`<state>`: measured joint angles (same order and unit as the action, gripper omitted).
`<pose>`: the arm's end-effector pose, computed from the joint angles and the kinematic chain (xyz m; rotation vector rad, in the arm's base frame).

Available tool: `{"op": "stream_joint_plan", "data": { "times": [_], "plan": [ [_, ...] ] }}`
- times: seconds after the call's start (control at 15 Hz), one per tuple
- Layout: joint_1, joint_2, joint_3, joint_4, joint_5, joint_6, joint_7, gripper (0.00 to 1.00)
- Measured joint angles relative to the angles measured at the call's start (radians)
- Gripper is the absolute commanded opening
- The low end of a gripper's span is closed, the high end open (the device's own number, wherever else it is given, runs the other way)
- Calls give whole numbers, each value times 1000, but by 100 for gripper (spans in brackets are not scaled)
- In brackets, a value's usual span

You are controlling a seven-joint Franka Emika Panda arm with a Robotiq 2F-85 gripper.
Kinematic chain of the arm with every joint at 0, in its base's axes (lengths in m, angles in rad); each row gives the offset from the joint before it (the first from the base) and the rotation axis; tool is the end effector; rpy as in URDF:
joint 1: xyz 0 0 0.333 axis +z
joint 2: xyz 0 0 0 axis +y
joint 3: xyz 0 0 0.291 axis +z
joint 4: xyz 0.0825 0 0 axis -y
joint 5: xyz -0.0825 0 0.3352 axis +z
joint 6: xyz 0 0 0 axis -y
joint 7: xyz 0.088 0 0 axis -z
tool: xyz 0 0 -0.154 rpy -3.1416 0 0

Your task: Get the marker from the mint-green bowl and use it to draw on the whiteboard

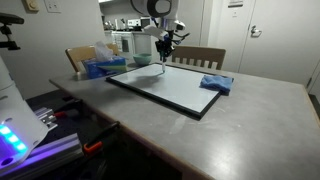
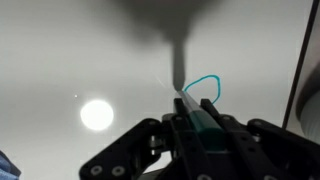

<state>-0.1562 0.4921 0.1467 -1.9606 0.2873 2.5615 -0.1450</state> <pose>0.5922 -0.0038 0.2041 -2.9017 0.1717 -0.1819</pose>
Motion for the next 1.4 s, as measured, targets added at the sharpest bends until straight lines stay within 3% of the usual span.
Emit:
{"op": "stream_joint_plan", "data": {
  "times": [0.87,1.4],
  "plan": [
    [12,-15,-59,-4,-14,-31,4,5],
    [50,-16,-108,-4,-126,-8,36,5]
  ]
}}
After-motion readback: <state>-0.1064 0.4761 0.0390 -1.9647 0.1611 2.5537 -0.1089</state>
